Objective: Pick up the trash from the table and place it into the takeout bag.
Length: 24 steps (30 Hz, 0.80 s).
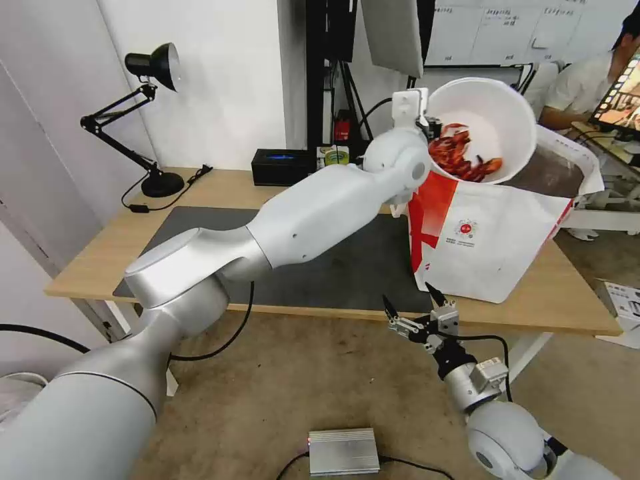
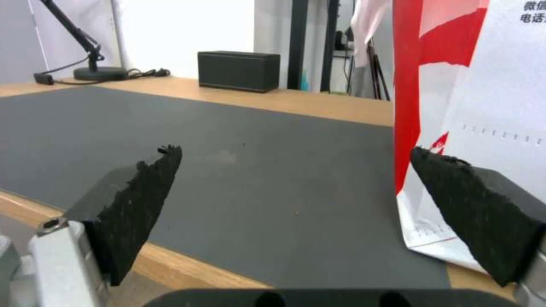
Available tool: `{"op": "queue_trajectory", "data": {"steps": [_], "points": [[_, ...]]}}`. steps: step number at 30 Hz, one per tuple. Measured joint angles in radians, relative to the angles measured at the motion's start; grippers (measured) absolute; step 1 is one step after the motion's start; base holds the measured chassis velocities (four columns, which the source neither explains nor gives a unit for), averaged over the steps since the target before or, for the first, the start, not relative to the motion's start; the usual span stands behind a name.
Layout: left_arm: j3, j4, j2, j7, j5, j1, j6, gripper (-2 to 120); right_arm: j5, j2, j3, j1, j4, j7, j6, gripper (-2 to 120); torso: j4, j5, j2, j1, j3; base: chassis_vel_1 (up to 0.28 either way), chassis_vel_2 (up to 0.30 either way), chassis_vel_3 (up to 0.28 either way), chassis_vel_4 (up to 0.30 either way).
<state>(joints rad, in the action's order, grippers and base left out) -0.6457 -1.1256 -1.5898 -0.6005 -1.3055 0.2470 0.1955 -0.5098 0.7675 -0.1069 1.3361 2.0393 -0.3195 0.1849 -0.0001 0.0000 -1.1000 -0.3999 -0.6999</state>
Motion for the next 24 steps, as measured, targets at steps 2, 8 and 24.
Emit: {"op": "queue_trajectory", "data": {"steps": [2, 8, 24], "points": [[-0.007, -0.003, 0.003, 0.001, 0.004, 0.000, 0.000, 0, 0.000, 0.000, 0.000, 0.000, 0.000, 0.000, 0.000, 100, 0.0000, 0.0000, 0.000, 0.000, 0.000, 0.000, 0.000, 0.000, 0.000], [-0.043, -0.067, 0.054, 0.010, -0.006, -0.005, 0.027, 0, 0.000, 0.000, 0.000, 0.000, 0.000, 0.000, 0.000, 100, 0.0000, 0.0000, 0.000, 0.000, 0.000, 0.000, 0.000, 0.000, 0.000], [-0.069, -0.184, 0.161, 0.103, -0.096, 0.018, 0.235, 1, 0.000, 0.000, 0.000, 0.000, 0.000, 0.000, 0.000, 100, 0.0002, -0.0002, 0.000, 0.000, 0.000, 0.000, 0.000, 0.000, 0.000]]}}
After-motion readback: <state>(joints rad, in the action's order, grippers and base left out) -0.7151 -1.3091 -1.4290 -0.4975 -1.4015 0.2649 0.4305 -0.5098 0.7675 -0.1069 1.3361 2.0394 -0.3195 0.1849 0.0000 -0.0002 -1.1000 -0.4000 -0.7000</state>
